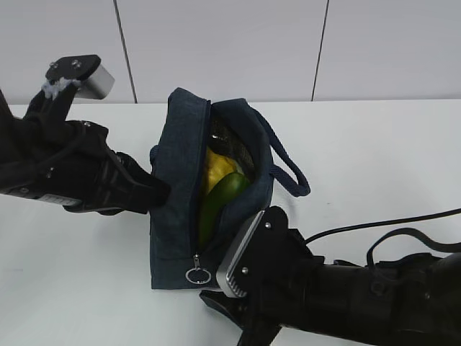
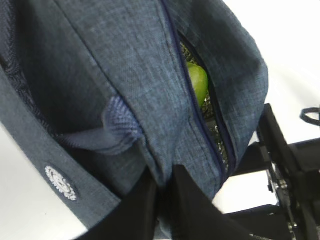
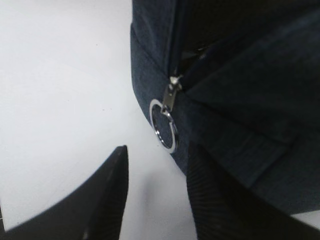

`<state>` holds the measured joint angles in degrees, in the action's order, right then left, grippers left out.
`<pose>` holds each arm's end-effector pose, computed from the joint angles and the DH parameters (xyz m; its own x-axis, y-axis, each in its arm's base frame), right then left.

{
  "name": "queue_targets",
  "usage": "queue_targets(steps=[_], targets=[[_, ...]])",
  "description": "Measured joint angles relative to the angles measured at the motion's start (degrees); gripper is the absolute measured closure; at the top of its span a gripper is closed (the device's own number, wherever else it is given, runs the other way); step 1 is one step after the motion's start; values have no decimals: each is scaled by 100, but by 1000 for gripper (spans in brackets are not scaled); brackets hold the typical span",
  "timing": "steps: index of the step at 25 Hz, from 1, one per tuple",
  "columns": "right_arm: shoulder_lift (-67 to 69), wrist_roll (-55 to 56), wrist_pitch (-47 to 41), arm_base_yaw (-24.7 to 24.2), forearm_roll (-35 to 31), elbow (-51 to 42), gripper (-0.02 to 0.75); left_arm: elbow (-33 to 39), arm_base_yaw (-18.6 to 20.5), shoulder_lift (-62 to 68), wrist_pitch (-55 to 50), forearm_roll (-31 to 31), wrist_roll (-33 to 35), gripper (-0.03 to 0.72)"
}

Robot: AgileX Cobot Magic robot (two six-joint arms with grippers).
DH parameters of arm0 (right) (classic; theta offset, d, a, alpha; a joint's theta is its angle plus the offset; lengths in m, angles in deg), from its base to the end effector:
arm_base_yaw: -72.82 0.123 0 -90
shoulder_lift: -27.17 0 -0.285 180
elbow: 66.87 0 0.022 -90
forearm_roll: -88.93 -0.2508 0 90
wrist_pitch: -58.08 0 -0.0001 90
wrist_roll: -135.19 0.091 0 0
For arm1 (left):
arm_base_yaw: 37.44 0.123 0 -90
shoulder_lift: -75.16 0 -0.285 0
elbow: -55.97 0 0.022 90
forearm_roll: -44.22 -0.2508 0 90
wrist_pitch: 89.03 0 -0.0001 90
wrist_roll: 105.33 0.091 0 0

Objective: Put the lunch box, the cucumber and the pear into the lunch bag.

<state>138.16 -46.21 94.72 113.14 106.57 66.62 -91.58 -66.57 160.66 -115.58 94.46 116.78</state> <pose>0.2136 0.2028 0.1181 -0.1868 -0.5079 -0.8409 -0.8349 0.5332 -0.1366 0.2198 -0.1584 0.2478 -0.6803 0.2860 -0.6749 0.6103 0.7310 -0.3054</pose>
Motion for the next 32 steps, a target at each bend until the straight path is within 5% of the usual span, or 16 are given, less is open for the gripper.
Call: queue_targets(steps=[24, 32], targets=[[356, -25, -247, 0, -49, 334, 419, 0, 0, 0, 26, 0, 0, 685], [383, -25, -247, 0, 434, 425, 419, 0, 0, 0, 50, 0, 0, 685]])
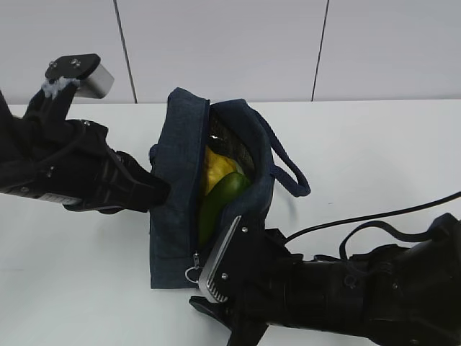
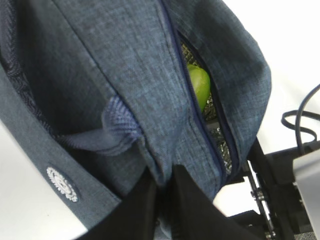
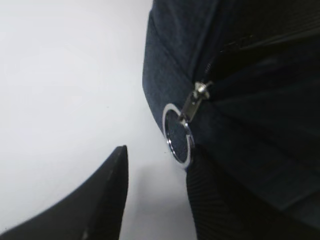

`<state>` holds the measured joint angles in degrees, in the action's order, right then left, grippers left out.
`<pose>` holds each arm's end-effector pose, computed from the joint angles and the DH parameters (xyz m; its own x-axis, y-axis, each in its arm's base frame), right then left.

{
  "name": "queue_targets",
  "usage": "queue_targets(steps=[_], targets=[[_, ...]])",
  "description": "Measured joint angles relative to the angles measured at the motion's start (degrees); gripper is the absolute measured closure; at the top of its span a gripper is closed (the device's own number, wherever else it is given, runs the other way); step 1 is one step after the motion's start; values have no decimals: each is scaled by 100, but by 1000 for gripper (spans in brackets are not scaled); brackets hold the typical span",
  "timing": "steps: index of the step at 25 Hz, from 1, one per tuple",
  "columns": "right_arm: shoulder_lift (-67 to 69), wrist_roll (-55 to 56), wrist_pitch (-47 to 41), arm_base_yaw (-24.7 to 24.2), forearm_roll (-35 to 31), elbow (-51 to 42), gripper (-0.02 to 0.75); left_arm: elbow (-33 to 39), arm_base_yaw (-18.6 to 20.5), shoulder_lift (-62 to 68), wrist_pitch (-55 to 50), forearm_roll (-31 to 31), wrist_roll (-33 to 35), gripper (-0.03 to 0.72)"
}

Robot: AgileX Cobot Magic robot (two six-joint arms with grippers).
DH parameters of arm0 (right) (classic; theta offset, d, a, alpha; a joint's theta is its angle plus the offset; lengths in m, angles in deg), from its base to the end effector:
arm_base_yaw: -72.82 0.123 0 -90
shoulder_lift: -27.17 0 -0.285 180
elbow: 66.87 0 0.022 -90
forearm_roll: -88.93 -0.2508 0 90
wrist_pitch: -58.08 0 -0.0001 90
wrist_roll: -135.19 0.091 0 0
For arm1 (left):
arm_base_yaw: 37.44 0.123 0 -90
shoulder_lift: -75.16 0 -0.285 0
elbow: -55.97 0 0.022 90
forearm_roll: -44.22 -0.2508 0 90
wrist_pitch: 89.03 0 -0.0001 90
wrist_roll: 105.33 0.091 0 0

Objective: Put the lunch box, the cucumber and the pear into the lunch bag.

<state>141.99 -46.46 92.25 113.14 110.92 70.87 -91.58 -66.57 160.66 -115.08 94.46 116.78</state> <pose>0.2244 0.2155 0.1083 -0.1466 -0.5656 -0.8115 -0.8675 0.4677 -0.1693 0.2206 -0.1582 0.2481 -0.6776 0.2820 -0.6792 0.6079 0.7346 -0.3014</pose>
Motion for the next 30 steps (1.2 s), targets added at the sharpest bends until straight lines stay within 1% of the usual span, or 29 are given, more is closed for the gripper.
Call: queue_targets(steps=[4, 8, 10, 13, 16, 28, 30], targets=[[0, 0, 0, 0, 184, 0, 419, 0, 0, 0, 22, 0, 0, 685], [0, 33, 0, 0, 179, 0, 421, 0, 0, 0, 23, 0, 0, 685], [0, 60, 0, 0, 61, 0, 442, 0, 0, 0, 28, 0, 0, 685], [0, 83, 20, 0, -145, 0, 500, 0, 0, 0, 28, 0, 0, 685], [0, 84, 54, 0, -203, 0, 524, 0, 0, 0, 28, 0, 0, 685], [13, 300, 204, 0, -224, 0, 528, 0, 0, 0, 28, 0, 0, 685], [13, 307, 204, 0, -237, 0, 546, 0, 0, 0, 28, 0, 0, 685]])
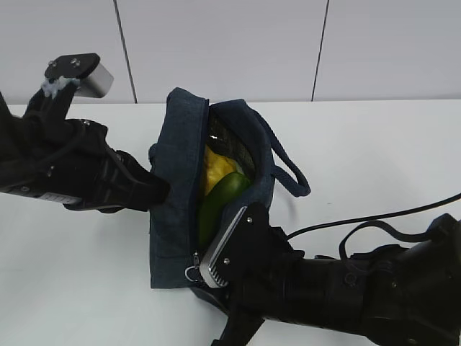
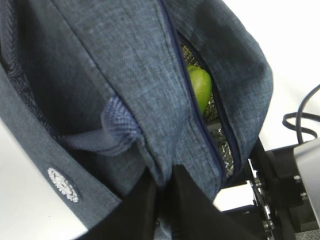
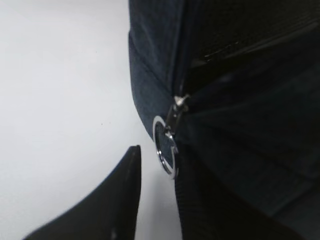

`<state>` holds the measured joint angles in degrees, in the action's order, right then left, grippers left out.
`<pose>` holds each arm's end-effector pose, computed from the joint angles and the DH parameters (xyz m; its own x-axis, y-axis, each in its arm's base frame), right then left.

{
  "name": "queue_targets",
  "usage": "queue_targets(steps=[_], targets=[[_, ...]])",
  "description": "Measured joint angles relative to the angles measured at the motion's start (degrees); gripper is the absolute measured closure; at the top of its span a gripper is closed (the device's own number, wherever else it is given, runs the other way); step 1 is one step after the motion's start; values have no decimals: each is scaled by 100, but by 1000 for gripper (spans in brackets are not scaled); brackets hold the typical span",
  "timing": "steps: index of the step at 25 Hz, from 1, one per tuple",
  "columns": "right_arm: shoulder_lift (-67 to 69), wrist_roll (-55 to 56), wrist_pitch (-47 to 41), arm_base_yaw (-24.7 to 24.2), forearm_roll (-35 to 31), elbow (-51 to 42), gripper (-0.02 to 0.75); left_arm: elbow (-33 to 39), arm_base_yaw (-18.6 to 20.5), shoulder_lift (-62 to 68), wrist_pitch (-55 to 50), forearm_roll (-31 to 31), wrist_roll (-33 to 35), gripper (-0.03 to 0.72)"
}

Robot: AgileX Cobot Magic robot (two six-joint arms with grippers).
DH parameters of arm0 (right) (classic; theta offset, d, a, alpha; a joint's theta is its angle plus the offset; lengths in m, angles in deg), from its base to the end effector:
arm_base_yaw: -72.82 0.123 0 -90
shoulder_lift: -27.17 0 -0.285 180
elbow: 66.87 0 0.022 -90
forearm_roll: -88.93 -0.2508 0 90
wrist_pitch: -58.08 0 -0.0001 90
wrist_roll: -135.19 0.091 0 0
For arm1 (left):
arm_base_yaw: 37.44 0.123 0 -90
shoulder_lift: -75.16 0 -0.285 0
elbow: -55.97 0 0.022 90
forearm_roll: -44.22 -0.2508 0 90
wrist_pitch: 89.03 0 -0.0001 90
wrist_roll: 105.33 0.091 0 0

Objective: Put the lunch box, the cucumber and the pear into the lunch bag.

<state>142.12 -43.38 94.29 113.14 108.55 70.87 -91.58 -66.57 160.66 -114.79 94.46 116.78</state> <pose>0.2268 0.2161 0.1105 -0.2055 -0.4988 -0.8420 -0.8406 0.5305 -0.1091 0.2210 -0.1580 0.2482 -0.6760 0.2797 -0.6817 0.6065 0.7367 -0.2992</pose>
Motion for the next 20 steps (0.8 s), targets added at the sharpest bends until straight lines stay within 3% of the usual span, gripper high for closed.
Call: queue_targets(steps=[7, 20], targets=[[37, 5, 0, 0, 0, 0, 716, 0, 0, 0, 5, 0, 4, 685], [47, 64, 9, 0, 119, 12, 738, 0, 0, 0, 22, 0, 4, 685]])
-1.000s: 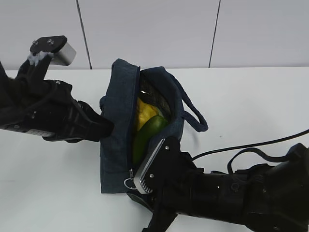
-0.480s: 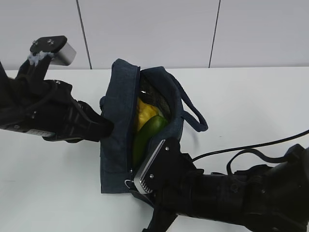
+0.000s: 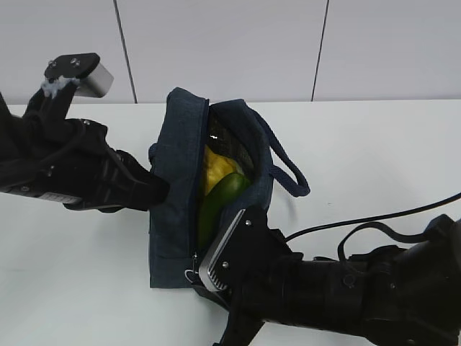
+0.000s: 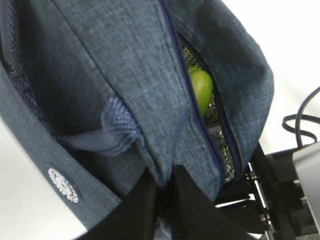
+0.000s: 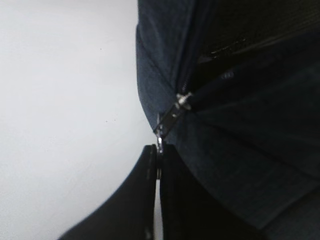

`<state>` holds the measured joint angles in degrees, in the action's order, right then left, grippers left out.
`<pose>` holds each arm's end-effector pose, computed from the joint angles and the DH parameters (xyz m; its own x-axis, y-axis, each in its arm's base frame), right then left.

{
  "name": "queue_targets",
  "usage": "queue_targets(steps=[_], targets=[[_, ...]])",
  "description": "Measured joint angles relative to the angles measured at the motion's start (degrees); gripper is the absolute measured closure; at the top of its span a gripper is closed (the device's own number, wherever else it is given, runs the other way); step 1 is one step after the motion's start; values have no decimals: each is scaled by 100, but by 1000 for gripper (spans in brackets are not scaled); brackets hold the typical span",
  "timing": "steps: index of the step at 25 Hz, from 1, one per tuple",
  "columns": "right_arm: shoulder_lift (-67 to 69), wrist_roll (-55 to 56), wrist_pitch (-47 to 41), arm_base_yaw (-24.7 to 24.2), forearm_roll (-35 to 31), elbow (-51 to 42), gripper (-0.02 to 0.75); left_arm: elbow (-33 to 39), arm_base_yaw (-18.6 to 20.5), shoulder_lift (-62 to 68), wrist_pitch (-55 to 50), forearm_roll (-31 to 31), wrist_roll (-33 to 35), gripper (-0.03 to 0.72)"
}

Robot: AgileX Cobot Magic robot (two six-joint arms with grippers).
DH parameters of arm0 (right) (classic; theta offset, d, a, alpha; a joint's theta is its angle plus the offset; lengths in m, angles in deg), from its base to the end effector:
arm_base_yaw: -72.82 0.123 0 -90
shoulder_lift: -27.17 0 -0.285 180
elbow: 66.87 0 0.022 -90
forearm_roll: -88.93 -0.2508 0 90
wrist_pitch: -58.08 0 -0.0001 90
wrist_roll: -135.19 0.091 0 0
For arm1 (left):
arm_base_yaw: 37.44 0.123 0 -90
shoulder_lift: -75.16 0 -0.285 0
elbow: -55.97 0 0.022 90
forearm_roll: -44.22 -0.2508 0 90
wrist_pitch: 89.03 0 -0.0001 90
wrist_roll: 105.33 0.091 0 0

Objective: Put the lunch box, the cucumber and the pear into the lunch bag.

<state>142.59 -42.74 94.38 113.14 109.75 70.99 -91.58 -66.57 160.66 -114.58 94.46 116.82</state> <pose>0.2262 0.2170 0.1083 -0.2040 -0.5043 -0.8391 -0.8485 0.5186 -0.1054 0.2213 -0.1579 0.2483 -0.6745 0.2786 -0.6837 0.6059 0.7380 -0.2970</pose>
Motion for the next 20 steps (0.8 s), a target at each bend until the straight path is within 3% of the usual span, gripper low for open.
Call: queue_targets(steps=[20], targets=[[-775, 800, -289, 0, 758, -56, 738, 0, 0, 28, 108, -87, 0, 685]])
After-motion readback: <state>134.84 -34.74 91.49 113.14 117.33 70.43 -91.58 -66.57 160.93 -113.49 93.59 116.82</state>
